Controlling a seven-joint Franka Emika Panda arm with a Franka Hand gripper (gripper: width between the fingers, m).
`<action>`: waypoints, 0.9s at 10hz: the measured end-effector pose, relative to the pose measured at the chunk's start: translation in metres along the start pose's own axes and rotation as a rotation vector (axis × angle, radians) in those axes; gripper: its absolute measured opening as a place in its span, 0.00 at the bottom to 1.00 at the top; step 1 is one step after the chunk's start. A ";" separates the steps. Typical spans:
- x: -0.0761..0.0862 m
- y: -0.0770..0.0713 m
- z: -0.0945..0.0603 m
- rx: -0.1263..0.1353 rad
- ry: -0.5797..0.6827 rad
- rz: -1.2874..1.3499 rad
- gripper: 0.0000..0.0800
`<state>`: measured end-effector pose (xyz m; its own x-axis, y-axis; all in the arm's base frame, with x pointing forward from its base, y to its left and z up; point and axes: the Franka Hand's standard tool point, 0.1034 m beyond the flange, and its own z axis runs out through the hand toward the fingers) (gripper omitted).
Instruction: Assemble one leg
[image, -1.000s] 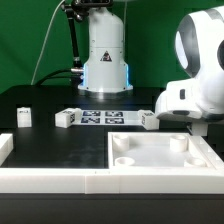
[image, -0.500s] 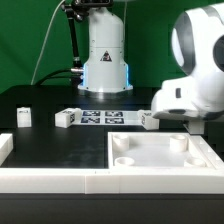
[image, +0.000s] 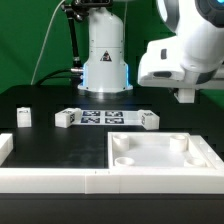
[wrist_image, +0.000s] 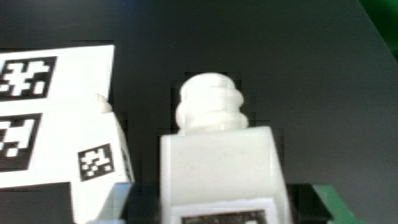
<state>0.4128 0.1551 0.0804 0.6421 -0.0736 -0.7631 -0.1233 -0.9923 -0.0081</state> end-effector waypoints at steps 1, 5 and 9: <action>0.001 -0.001 0.002 0.000 0.011 -0.001 0.36; 0.018 0.006 -0.011 0.019 0.402 -0.036 0.36; 0.020 0.034 -0.060 -0.037 0.745 -0.115 0.36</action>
Offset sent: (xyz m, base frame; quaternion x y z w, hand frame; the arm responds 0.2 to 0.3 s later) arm 0.0000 0.0000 0.0000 0.0000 0.1593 0.0000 0.9872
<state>0.4667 0.1138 0.1041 0.9929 -0.0037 -0.1192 -0.0073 -0.9995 -0.0294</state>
